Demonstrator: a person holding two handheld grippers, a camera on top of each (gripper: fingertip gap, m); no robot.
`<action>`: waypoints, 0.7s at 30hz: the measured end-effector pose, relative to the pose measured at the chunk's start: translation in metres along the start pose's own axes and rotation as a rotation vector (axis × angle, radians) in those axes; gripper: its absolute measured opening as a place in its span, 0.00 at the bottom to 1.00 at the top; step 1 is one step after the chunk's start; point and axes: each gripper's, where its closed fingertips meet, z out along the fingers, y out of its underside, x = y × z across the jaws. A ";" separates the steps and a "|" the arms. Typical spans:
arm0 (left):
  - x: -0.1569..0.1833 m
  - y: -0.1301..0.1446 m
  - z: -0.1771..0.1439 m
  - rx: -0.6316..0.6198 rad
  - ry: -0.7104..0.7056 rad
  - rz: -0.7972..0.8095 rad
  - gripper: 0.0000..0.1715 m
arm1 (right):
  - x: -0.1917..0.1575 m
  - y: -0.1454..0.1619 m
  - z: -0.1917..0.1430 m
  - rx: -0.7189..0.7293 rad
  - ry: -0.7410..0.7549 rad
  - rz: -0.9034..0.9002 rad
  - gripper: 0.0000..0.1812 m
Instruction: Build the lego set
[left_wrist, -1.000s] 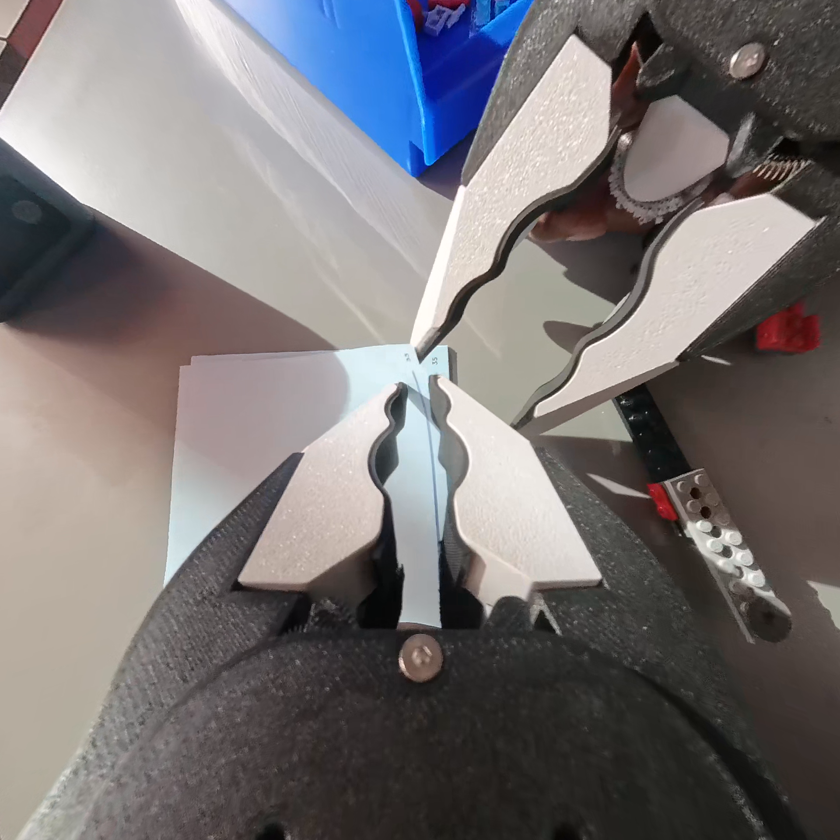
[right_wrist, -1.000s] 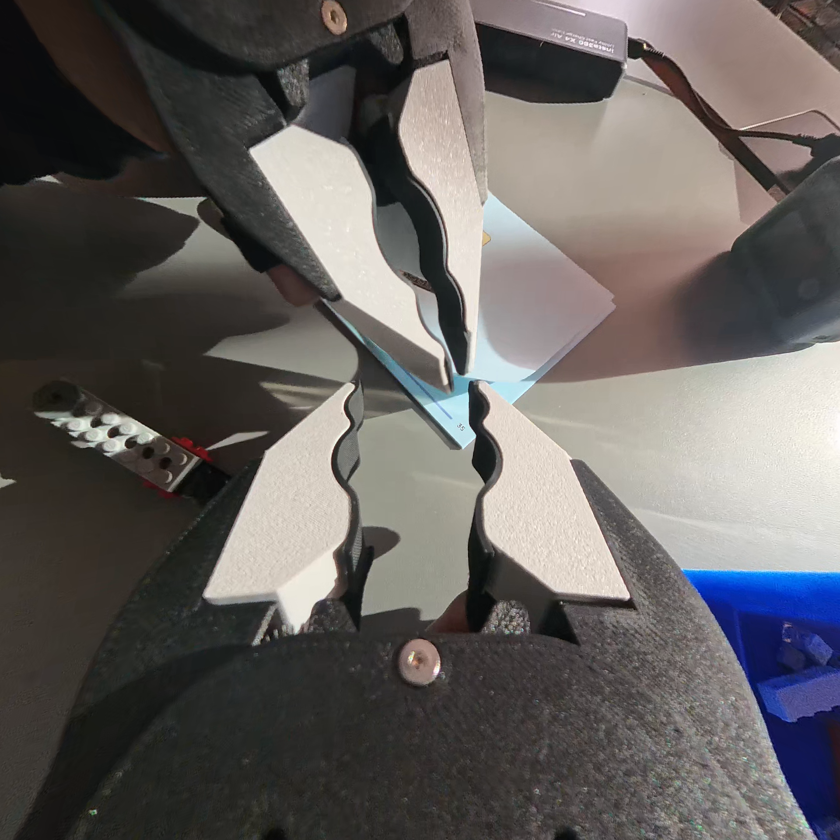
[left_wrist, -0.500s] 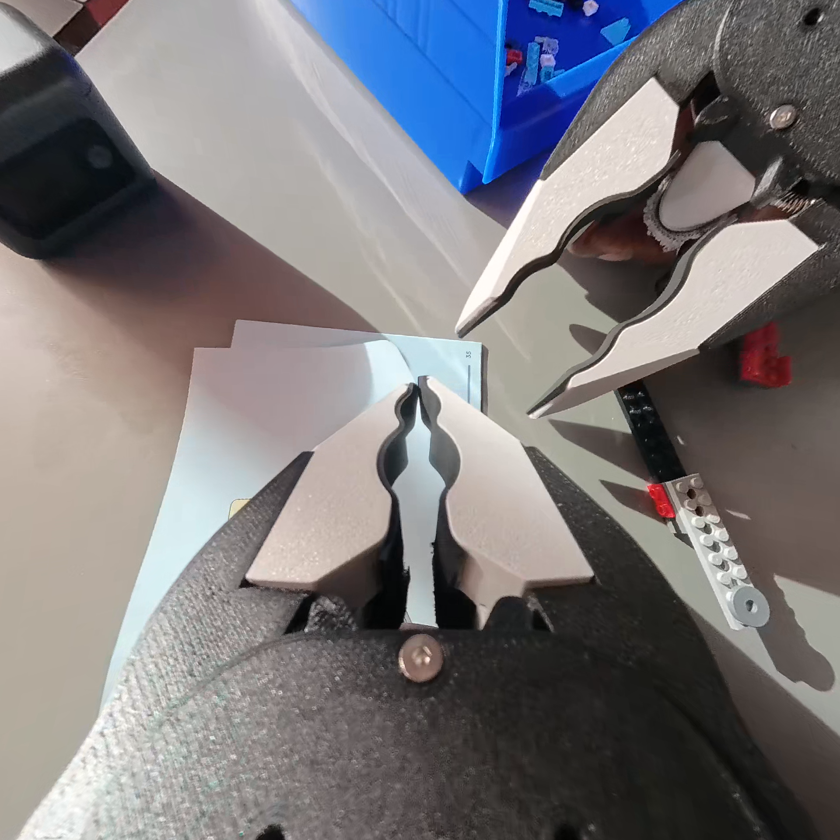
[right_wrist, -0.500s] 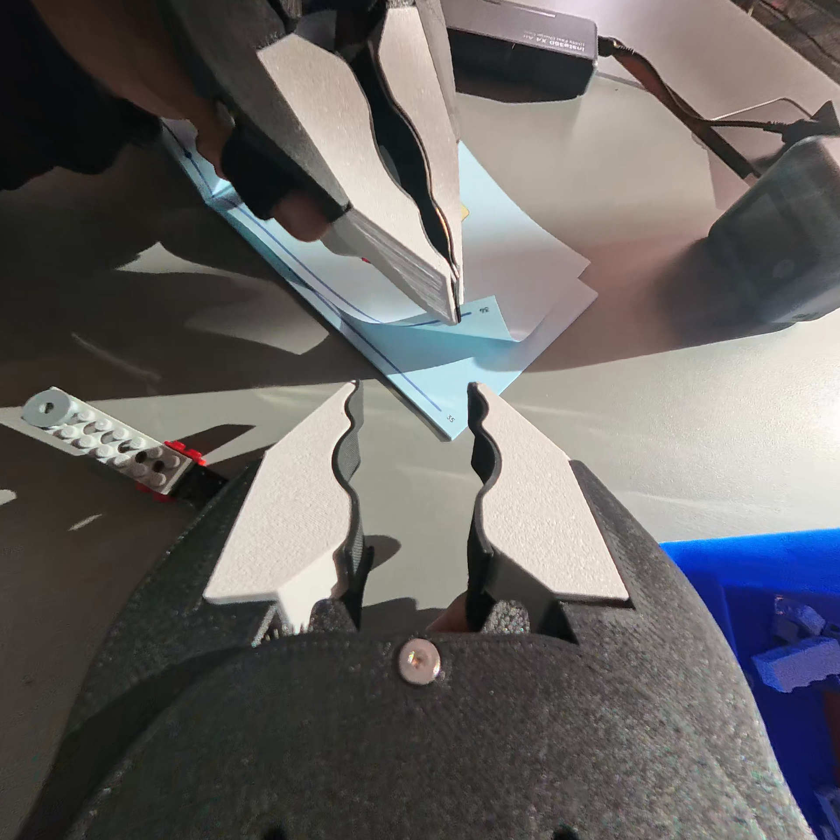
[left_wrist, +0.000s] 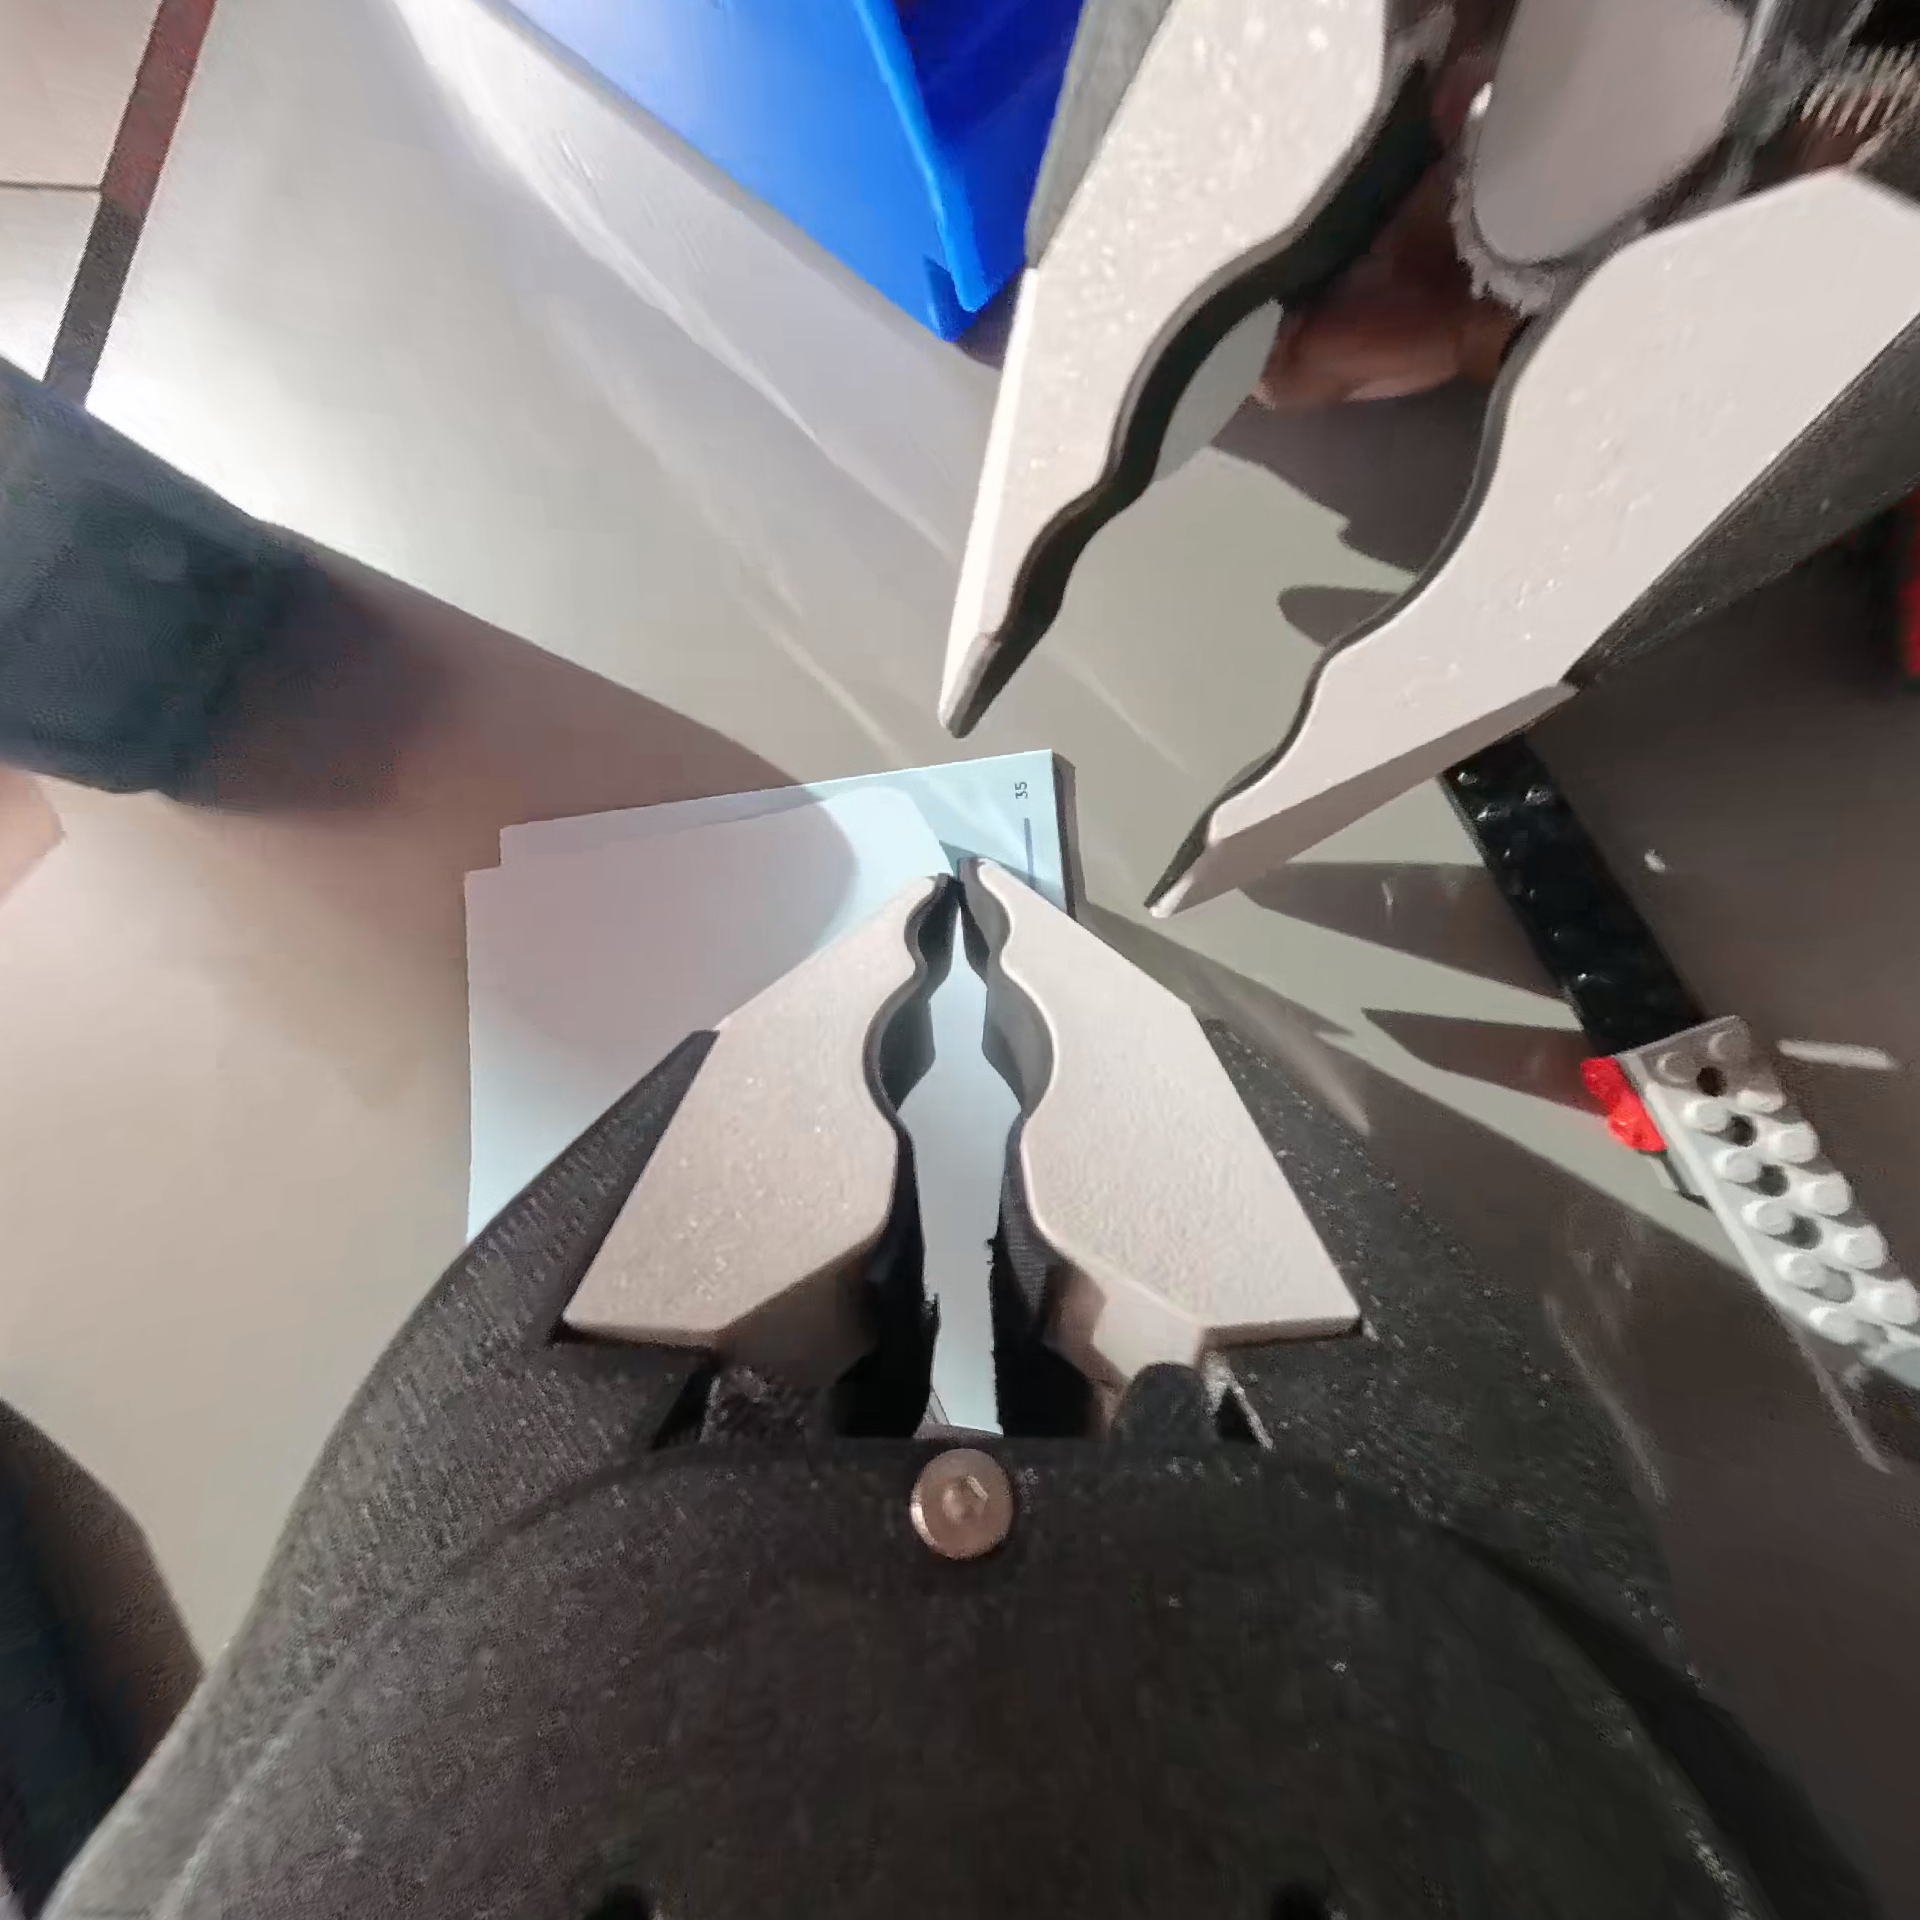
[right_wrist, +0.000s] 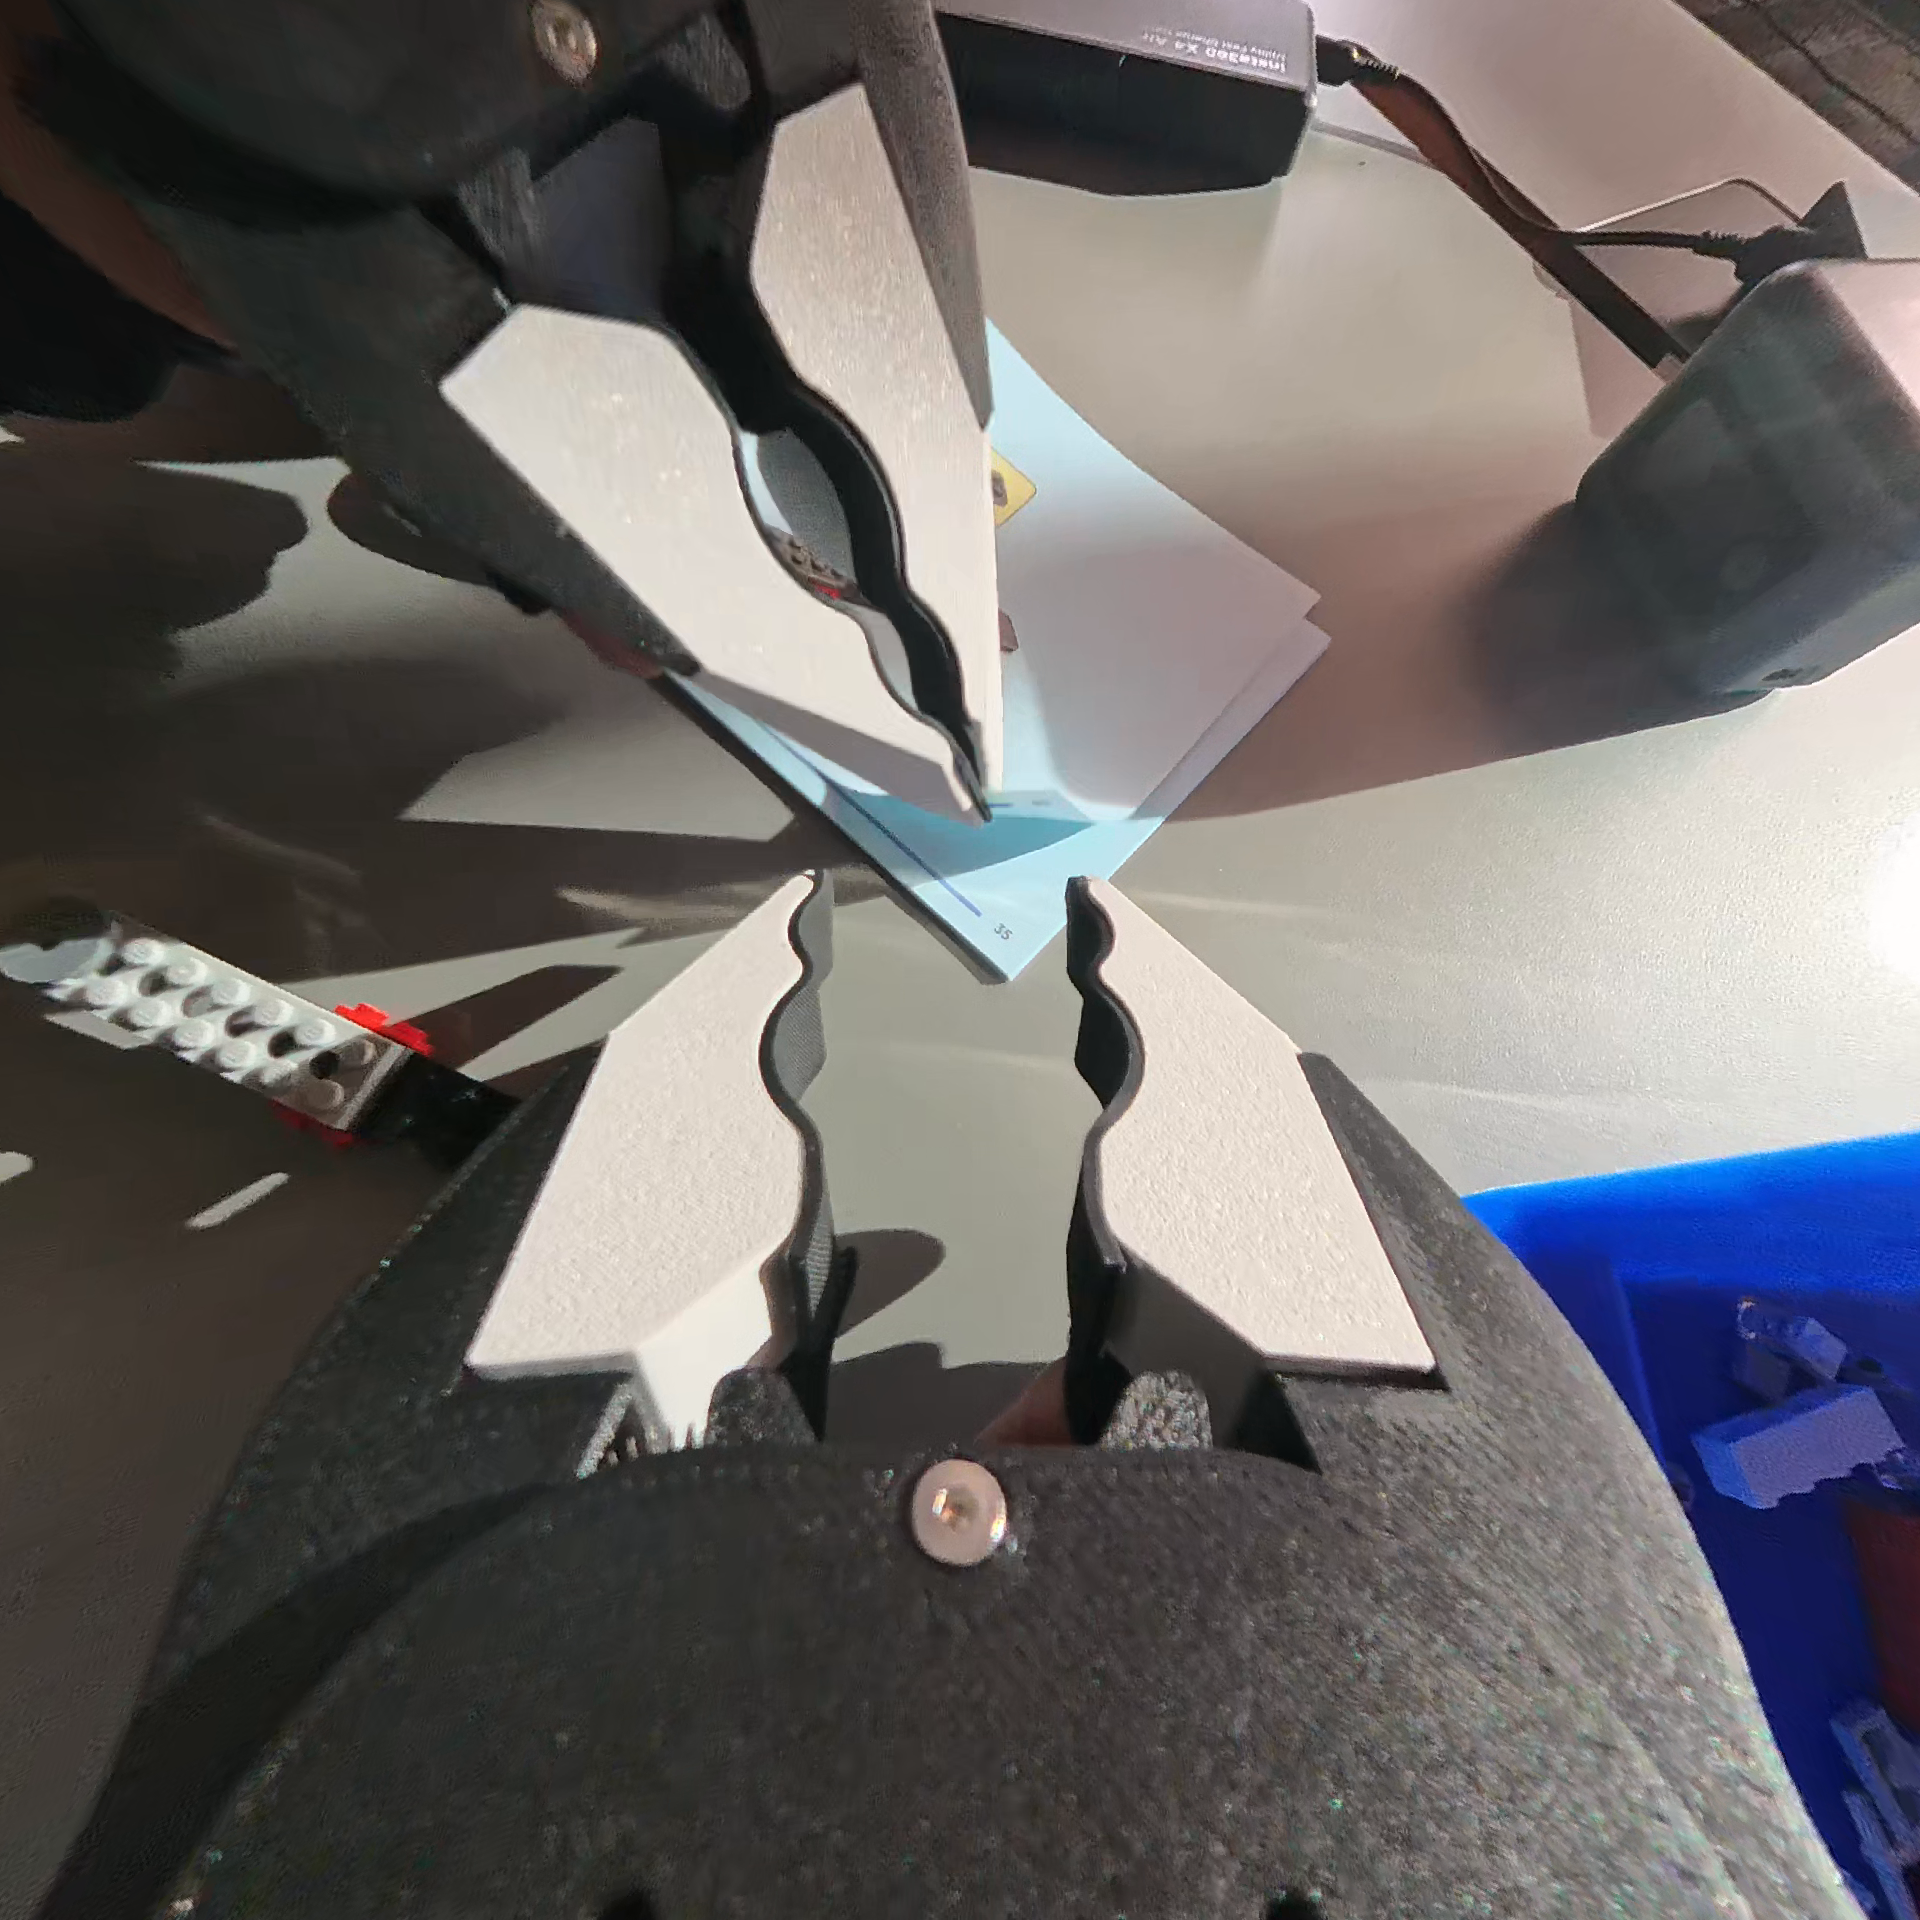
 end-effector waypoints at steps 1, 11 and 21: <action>0.001 0.001 0.002 -0.014 -0.012 0.033 0.01 | 0.000 0.000 0.000 -0.002 0.000 -0.001 0.26; 0.006 0.001 0.009 -0.033 -0.053 0.188 0.01 | 0.000 0.002 0.001 -0.017 -0.005 0.009 0.26; 0.006 0.000 0.010 -0.048 -0.126 0.370 0.01 | 0.001 0.005 0.001 -0.033 0.001 0.017 0.26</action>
